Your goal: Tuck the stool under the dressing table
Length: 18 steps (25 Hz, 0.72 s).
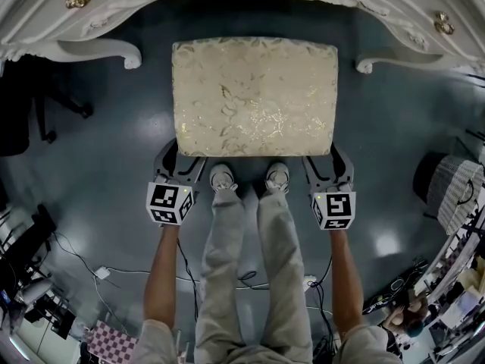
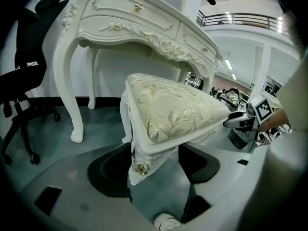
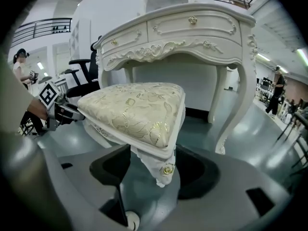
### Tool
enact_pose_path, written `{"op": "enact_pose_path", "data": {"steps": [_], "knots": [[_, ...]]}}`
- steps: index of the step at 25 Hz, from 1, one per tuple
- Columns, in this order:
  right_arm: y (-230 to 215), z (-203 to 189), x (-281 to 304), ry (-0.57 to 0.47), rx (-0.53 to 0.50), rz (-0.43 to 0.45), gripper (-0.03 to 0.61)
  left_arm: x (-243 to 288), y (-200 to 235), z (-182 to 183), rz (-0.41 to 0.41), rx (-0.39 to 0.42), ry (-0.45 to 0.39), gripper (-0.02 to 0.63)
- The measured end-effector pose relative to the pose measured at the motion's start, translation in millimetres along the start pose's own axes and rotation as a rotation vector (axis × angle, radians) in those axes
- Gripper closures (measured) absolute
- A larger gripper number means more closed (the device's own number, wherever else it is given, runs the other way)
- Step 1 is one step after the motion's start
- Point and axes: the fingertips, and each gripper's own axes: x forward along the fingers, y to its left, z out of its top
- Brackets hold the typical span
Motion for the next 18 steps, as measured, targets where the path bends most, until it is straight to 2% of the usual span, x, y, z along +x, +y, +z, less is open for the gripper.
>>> {"op": "enact_pose_path", "data": {"steps": [18], "knots": [[-2.4,-0.1,3.8,-0.005,-0.015,-0.020,0.311,2.9,-0.5,3.4,-0.006,0.056,0.006,0.333]]}}
